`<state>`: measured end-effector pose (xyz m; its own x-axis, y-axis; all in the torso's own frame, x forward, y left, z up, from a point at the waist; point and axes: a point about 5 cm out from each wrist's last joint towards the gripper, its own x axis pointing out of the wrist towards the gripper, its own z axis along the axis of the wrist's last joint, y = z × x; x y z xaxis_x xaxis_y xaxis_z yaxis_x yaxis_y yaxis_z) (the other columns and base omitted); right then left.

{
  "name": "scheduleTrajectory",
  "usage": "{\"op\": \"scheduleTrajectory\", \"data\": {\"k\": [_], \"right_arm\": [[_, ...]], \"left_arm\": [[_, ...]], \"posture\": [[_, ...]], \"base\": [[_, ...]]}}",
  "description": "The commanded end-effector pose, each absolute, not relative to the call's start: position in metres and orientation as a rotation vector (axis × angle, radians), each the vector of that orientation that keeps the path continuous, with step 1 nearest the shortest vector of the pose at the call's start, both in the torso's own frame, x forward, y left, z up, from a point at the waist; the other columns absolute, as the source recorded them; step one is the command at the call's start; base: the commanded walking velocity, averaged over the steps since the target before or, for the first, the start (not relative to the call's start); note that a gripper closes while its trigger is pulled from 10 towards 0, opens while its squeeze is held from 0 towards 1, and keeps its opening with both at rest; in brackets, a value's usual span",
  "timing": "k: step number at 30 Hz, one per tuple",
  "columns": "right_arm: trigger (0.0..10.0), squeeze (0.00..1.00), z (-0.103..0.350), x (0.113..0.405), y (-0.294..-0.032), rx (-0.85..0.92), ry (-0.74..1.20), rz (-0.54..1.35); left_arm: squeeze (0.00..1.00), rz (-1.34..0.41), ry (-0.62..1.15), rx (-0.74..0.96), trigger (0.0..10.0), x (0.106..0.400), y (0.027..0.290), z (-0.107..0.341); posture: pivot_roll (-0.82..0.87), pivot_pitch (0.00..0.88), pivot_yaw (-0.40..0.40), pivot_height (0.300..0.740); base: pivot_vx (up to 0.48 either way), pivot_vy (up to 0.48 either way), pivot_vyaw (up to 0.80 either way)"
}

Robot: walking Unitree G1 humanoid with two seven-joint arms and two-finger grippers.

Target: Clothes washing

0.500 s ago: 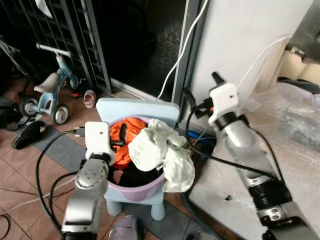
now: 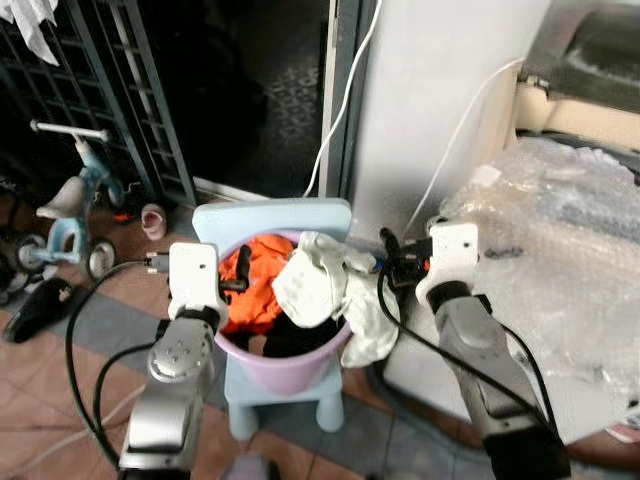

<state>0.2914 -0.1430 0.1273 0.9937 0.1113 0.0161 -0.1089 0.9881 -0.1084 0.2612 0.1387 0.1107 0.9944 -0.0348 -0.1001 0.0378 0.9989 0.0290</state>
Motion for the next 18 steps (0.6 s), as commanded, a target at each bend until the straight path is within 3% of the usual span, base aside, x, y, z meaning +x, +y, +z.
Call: {"op": "scheduleTrajectory", "data": {"k": [1,11,18], "right_arm": [[10.0,0.00,0.127,0.294,-0.147,-0.131,-0.011,0.059],[10.0,0.00,0.108,0.299,-0.146,-0.143,0.100,0.016],[10.0,0.00,0.096,0.299,-0.148,-0.153,0.181,-0.026]], "left_arm": [[0.00,-0.016,0.119,0.056,10.0,0.261,0.142,0.109],[0.00,0.013,0.169,0.114,10.0,0.262,0.154,0.105],[0.00,0.019,0.201,0.108,10.0,0.255,0.161,0.100]], "posture": [[0.00,0.034,0.025,0.740],[0.03,0.074,0.037,0.740],[0.03,0.106,0.038,0.740]], "base": [[0.000,0.000,0.80],[0.000,0.000,0.47],[0.000,0.000,0.11]]}}
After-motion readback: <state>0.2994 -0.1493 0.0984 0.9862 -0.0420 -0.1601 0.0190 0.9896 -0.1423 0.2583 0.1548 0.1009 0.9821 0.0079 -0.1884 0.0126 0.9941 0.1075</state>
